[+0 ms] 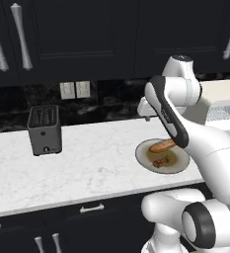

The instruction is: Pick up the kebab skewer and baguette bread, and place them inside the toaster oven. Close the toaster oven door and start by setting the timer.

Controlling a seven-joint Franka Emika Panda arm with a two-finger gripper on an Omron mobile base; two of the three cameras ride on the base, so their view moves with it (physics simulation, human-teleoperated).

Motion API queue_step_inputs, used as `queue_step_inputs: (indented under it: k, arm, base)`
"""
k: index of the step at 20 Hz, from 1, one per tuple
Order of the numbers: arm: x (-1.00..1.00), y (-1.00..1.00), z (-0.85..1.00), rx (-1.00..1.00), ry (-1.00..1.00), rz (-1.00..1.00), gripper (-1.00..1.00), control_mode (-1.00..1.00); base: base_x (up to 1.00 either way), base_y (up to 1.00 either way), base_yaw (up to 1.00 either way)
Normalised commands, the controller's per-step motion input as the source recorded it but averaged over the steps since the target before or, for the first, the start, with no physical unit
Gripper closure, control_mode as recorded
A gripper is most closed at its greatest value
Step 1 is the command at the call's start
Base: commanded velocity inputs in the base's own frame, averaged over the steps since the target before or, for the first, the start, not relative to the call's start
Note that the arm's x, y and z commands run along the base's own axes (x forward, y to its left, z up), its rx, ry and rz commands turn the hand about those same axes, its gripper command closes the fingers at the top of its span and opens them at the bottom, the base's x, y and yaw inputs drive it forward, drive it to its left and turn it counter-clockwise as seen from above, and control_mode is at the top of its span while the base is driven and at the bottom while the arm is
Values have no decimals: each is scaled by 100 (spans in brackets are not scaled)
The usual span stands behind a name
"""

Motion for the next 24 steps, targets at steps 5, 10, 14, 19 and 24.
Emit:
queue_step_inputs:
  k: [5,10,14,19,24]
  arm:
    - [0,0,0,0,0,0,-100,100]
    - [0,0,0,0,0,0,-100,100]
    - [0,0,0,0,0,0,-100,100]
    - [0,0,0,0,0,0,-100,100]
    - [0,0,0,0,0,0,-100,100]
  base:
    - [4,-61,-2]
    - [6,-59,-1]
    - [8,-57,-1]
    - [9,-39,-1]
    - [2,-3,0]
